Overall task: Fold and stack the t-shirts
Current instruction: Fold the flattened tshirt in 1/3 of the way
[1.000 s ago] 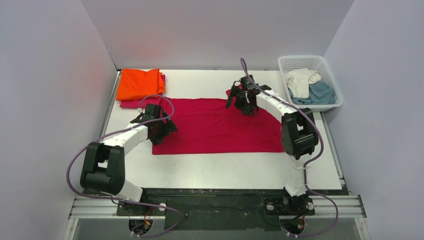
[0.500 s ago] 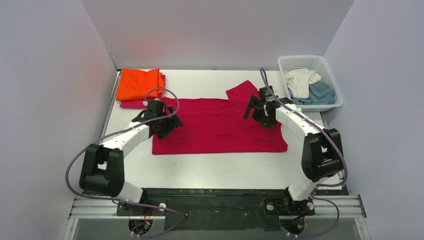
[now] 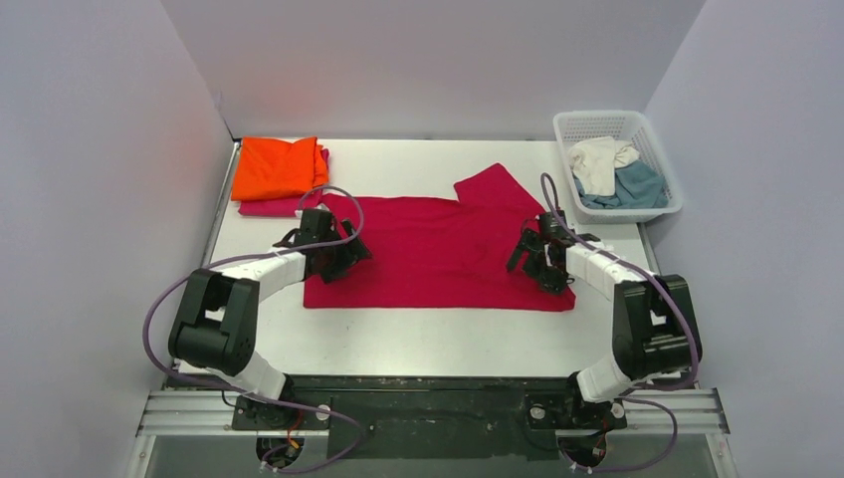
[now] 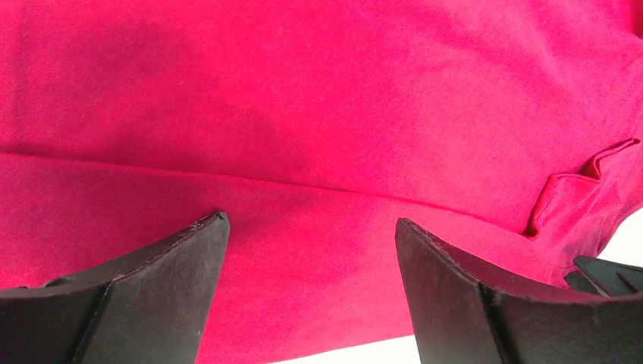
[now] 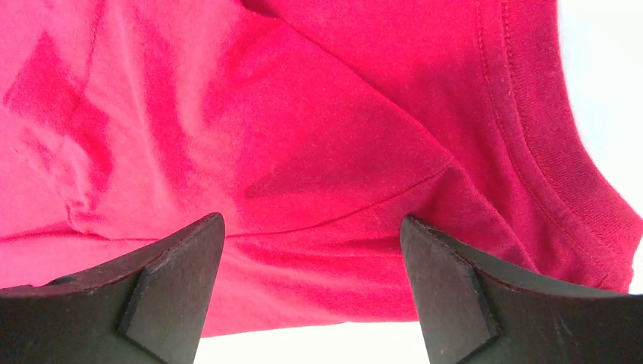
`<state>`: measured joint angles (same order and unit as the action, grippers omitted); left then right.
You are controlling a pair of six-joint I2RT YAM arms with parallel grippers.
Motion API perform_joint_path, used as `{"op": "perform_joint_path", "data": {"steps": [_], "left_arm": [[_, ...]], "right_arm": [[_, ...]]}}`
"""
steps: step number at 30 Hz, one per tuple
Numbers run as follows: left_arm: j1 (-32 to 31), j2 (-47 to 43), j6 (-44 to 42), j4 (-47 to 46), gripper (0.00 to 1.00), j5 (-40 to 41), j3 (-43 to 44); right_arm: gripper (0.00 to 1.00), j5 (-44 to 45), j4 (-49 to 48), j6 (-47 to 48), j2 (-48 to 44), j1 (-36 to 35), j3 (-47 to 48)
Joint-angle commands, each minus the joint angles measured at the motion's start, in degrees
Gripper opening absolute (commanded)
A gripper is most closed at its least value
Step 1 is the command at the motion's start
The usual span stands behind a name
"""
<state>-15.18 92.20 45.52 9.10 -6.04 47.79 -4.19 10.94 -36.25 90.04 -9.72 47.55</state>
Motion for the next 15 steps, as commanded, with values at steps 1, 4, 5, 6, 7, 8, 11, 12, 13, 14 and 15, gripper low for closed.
{"op": "perform_joint_path", "data": {"steps": [1,4,5,6,7,8,11,12,13,14,15], "left_arm": [[-0.34,-4.91,-0.28,5.35,0.93,1.47,-9.76],[-0.74,-10.68,1.31,7.41,0.93,3.1,-15.29],[-0.78,-13.73,1.71,8.78,0.93,4.12,-16.29],[-0.74,-15.39,2.52,9.42,0.93,4.56,-18.23],[-0.78,-18.51,2.98,10.78,0.93,5.3,-19.12],[-0.81,-20.16,3.72,11.47,0.93,5.41,-20.87],[-0.82,-27.0,4.86,13.83,0.93,5.17,-24.0],[-0.82,-28.22,5.27,14.56,0.93,5.12,-25.3],[-0.82,-30.46,5.36,14.86,0.93,5.22,-25.91],[-0.82,-32.47,5.55,15.19,0.93,5.28,-26.87],[-0.82,-33.33,5.68,15.3,0.93,5.41,-27.27]], "right_arm": [[0.82,1.33,6.93,-1.94,-6.49,0.4,-10.33],[0.82,1.49,8.93,-3.53,-14.34,0.32,-15.32],[0.82,1.52,10.11,-3.59,-16.07,0.31,-17.34],[0.82,1.8,10.79,-3.55,-19.1,0.33,-18.21],[0.82,1.94,12.36,-3.38,-20.42,0.32,-19.47],[0.82,1.71,13.1,-2.97,-22.67,0.31,-19.93],[0.82,0.12,15.61,-2.84,-25.92,-0.2,-21.78],[0.82,-0.17,16.51,-3.36,-27.25,-0.43,-22.54],[0.82,-0.2,17.02,-3.82,-28.75,-0.77,-22.87],[0.82,-0.2,17.87,-4.22,-29.56,-0.89,-23.54],[0.82,-0.25,18.32,-4.72,-31.02,-1.11,-23.9]]}}
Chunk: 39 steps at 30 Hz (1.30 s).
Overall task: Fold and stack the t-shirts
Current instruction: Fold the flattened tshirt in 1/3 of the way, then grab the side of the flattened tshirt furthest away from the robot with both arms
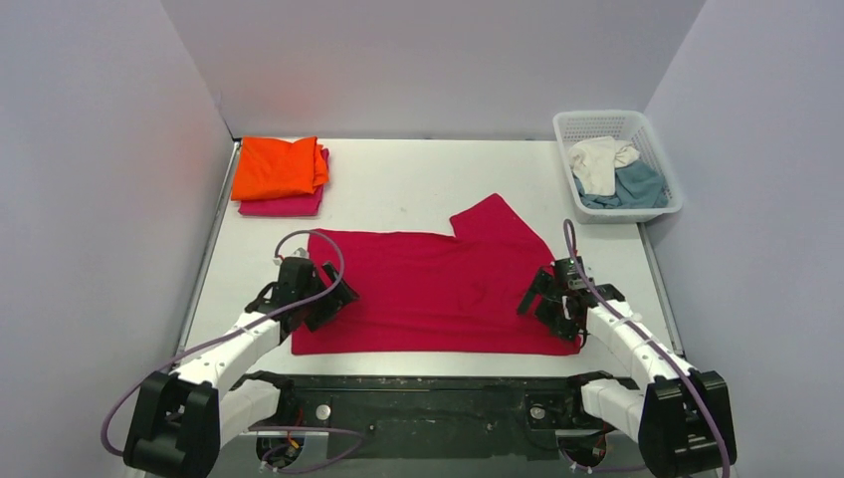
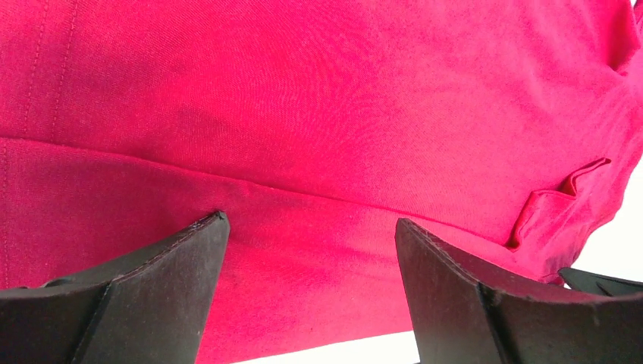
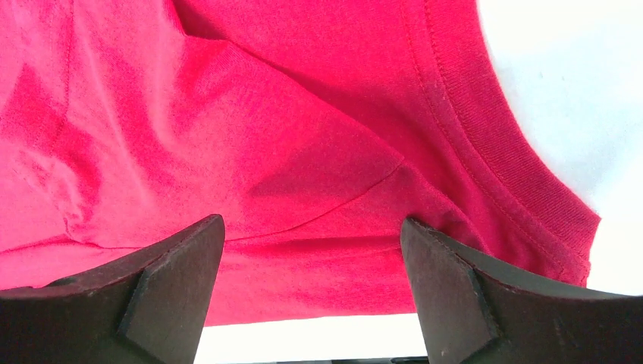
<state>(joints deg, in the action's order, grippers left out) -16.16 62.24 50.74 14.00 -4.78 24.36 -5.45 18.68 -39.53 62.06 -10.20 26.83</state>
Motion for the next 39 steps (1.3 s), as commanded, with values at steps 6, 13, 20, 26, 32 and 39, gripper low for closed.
{"op": "perform_joint_path", "data": {"steps": [6,13,20,26,32,39], "left_arm": [[0.17,-7.74,1.03,11.58,0.92,2.49,-4.98],[0.17,-10.29,0.94,13.55,0.93,0.23,-2.91],[-0.08,-8.88,-2.76,15.23,0.93,3.06,10.32],[3.84,0.44,-5.27,16.53,0.93,9.45,23.01],[14.68,18.58,-7.25,14.05,0.93,7.78,33.05],[17.14,36.2,-9.68,16.25,0.75,11.34,47.75]], "right_arm": [[0.82,0.36,13.15,-3.67,-8.63,-2.02,-5.52],[0.82,0.5,13.28,-5.38,-12.59,-2.96,-5.57],[0.85,2.85,13.22,1.5,-11.9,-2.97,7.97],[0.94,4.96,8.59,6.99,-2.27,-2.82,22.35],[0.97,4.76,7.13,14.06,18.14,-2.02,41.37],[0.96,5.16,8.99,18.81,41.9,-2.06,64.49]]}}
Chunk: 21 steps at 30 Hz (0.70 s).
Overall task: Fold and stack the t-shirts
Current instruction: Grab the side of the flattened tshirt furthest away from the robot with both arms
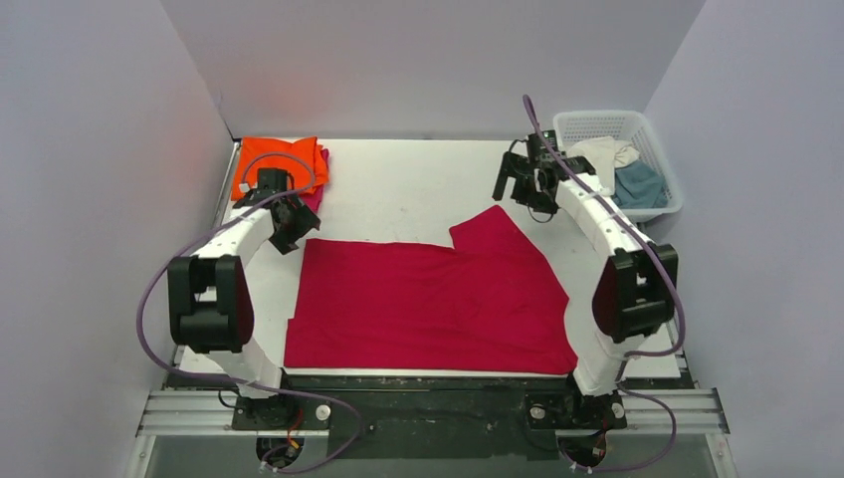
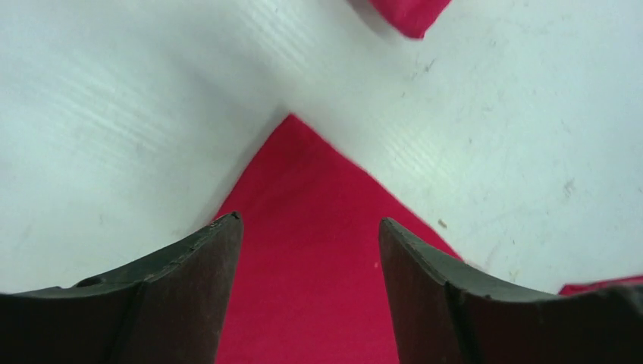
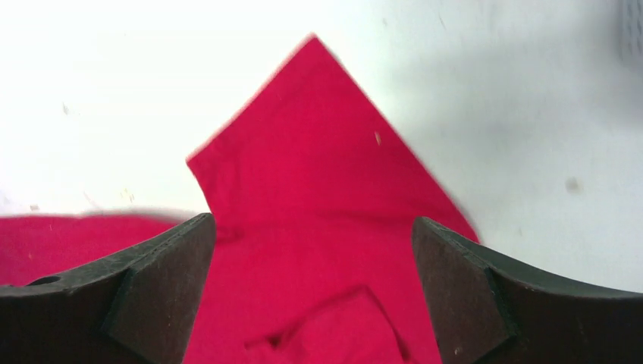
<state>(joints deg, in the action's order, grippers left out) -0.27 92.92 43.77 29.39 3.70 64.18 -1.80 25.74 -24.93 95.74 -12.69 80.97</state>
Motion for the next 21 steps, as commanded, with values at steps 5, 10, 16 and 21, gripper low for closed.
{"op": "perform_joint_path", "data": {"steps": [5,10,16,21], "left_arm": [[0.95,15.27,-3.54,4.62,0.66,7.57,16.17],[-0.17,20.12,-2.99,6.84,0.61,9.21,18.58],[-3.28,22.37,-2.41,7.02,0.59,10.05,18.38],[-4.27,23.56,-1.51,9.0,0.47,11.59,17.66]], "right_arm": [[0.95,6.1,3.97,5.93,18.78,0.1,19.81],[0.94,9.57,4.07,6.2,24.35,0.03,25.56],[0.93,10.2,4.66,6.09,29.07,-0.18,29.16],[0.93,10.51,4.65,5.76,30.93,-0.26,30.28]]}}
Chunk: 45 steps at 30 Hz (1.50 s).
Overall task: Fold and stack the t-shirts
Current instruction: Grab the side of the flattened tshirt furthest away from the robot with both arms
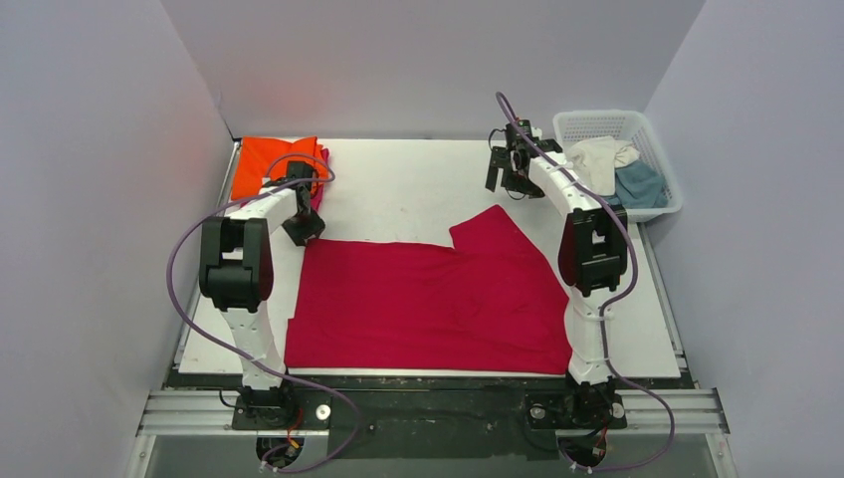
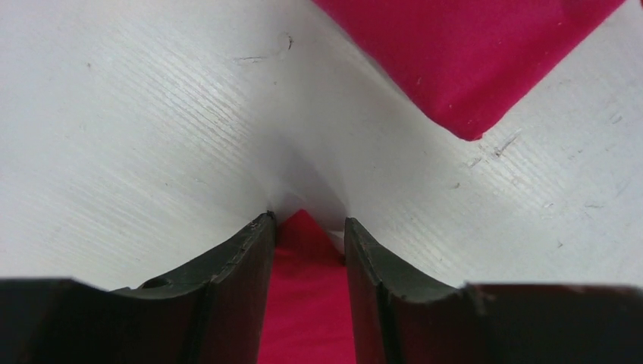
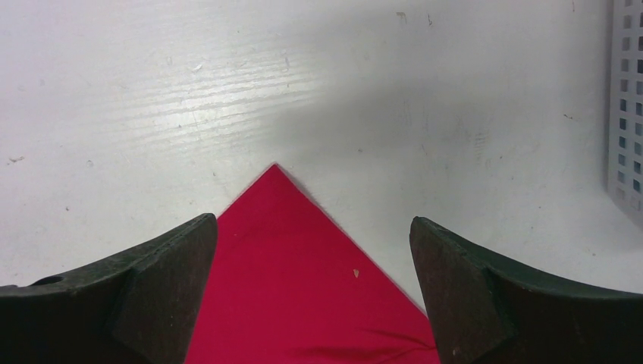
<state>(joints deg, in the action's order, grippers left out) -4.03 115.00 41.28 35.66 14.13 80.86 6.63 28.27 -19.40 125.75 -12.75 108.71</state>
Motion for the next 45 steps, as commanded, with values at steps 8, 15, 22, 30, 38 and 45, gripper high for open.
{"op": "perform_joint_path", "data": {"steps": [8,15,22,30,38,45], "left_arm": [[-0.59,1.72,1.83,6.41,0.18,4.45,1.7],[-0.7,1.48,0.94,6.78,0.0,3.0,3.04],[-1.57,-0.09,0.42,5.89,0.0,1.29,2.68],[-2.15,-1.45,0.35,5.19,0.0,0.87,1.94],[-2.19,-2.16,0.5,5.58,0.0,1.54,2.12],[-2.65,-5.5,0.23,5.68,0.0,1.13,1.87]], "right_arm": [[0.87,1.9,2.66,3.25,3.26,-2.68,4.26],[0.79,3.83,6.52,1.09,8.02,-3.49,8.1],[0.73,3.93,12.53,-2.25,12.75,-3.24,12.73],[0.54,3.71,13.97,-3.1,13.72,-3.3,11.54],[0.17,4.22,14.14,-3.01,11.76,-3.77,9.77],[0.0,5.47,11.42,-1.69,6.44,-4.7,8.67]]}}
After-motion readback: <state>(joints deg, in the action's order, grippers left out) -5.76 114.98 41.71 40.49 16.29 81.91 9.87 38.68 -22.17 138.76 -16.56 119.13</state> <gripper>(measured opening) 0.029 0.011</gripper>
